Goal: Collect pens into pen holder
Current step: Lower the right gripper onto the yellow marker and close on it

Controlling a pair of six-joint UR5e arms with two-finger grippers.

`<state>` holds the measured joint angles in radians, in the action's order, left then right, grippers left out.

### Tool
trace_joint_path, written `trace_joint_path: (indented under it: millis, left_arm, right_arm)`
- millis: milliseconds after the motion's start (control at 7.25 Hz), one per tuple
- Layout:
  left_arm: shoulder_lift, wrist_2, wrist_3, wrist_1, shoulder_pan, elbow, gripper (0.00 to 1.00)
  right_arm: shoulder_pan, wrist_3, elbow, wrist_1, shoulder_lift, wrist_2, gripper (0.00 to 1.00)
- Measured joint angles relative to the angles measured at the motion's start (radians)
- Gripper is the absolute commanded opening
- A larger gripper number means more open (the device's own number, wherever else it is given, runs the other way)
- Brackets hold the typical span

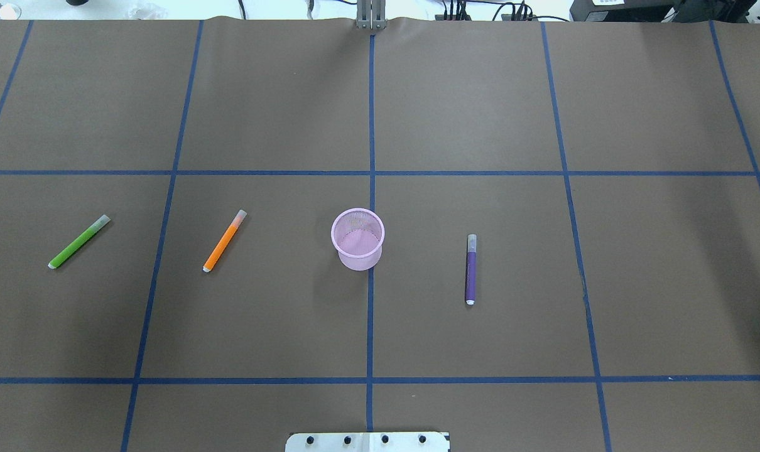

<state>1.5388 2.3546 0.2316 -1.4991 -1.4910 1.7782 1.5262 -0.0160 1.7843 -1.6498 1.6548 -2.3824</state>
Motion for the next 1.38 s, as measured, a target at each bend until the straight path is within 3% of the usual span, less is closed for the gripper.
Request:
trace_joint_path:
  millis: [1103, 1379]
  left_arm:
    - [-0.032, 0.051, -0.010, -0.036, 0.002, 0.036, 1.00]
    - [-0.036, 0.123, -0.009, -0.078, 0.005, 0.033, 1.00]
  right_arm:
    - [-0.005, 0.077, 0.001, 0.000, 0.007, -0.014, 0.99]
    - [-0.005, 0.076, 0.001, 0.000, 0.016, -0.060, 0.99]
